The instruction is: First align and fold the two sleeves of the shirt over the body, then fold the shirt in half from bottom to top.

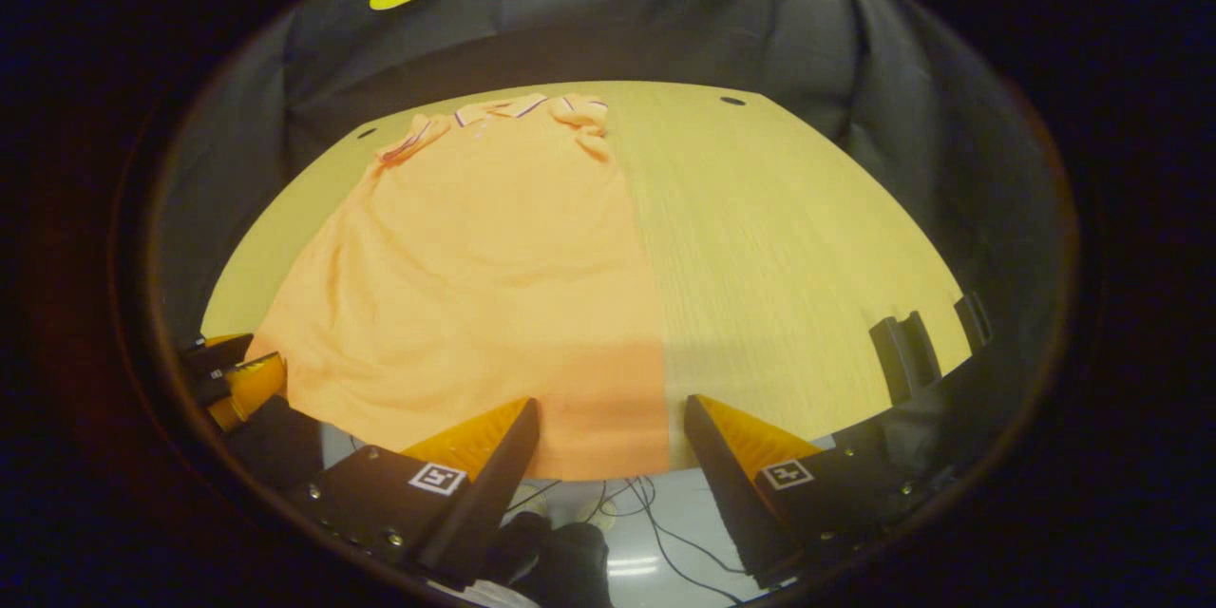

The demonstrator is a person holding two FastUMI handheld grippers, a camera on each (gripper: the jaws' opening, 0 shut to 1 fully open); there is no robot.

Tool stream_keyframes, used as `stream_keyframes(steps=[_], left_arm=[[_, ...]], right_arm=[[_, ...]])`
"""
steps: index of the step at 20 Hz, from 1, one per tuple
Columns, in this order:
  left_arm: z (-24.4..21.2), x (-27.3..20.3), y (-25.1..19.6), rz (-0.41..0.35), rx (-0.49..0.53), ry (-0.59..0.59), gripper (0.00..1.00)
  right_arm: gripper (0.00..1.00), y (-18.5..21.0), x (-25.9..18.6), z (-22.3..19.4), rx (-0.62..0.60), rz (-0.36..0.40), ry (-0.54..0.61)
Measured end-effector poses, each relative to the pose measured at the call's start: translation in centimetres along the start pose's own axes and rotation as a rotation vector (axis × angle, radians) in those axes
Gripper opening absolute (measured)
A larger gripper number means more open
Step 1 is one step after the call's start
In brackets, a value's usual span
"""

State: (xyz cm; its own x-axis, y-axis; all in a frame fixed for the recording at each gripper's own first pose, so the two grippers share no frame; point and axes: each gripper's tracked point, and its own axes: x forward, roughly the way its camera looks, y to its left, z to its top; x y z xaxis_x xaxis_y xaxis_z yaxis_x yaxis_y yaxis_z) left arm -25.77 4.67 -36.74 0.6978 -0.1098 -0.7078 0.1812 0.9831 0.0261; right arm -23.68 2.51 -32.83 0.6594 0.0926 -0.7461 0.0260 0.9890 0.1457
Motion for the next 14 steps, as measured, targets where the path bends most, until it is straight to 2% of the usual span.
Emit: stream_keyframes(steps=[2,3,4,5,6,7,8,9,10,11,13,14], left_arm=[[0.1,0.1,-0.3,-0.006,0.003,-0.008,0.95],[0.2,0.4,-0.5,-0.003,0.0,-0.008,0.94],[0.3,0.5,-0.9,-0.01,0.002,-0.008,0.73],[0.4,0.6,-1.5,-0.01,0.008,-0.007,0.68],[0.5,0.8,-1.8,-0.007,0.005,-0.01,0.51],[0.7,0.9,-2.2,0.005,-0.001,-0.016,0.43],[0.6,0.9,-2.2,0.023,0.003,-0.015,0.22],[0.7,1.0,-2.6,0.038,0.003,-0.017,0.19],[0.7,1.0,-2.6,0.054,-0.002,-0.012,0.12],[0.9,0.9,-2.7,0.065,-0.009,-0.012,0.12],[0.8,0.5,-2.8,0.094,-0.031,0.006,0.06],[1.3,0.1,-2.8,0.106,-0.034,-0.004,0.07]], right_arm=[[0.85,0.4,0.0,0.0,-0.016,0.02,0.002],[0.63,0.8,0.0,0.1,-0.025,0.032,0.0],[0.51,1.0,0.0,0.1,-0.034,0.042,0.0],[0.32,1.3,0.0,0.1,-0.03,0.05,0.0],[0.27,1.3,0.1,0.2,-0.037,0.055,-0.001],[0.24,1.4,0.1,0.1,-0.057,0.069,0.003],[0.22,1.5,0.0,0.3,-0.049,0.081,-0.006],[0.02,1.6,0.2,0.3,-0.03,0.091,-0.011],[0.03,1.4,0.3,0.2,-0.039,0.11,-0.005],[0.03,1.6,0.2,0.2,-0.03,0.128,-0.005],[0.03,2.1,-0.4,0.5,0.009,0.184,-0.009],[0.03,2.1,-0.9,1.1,0.018,0.208,-0.027]])
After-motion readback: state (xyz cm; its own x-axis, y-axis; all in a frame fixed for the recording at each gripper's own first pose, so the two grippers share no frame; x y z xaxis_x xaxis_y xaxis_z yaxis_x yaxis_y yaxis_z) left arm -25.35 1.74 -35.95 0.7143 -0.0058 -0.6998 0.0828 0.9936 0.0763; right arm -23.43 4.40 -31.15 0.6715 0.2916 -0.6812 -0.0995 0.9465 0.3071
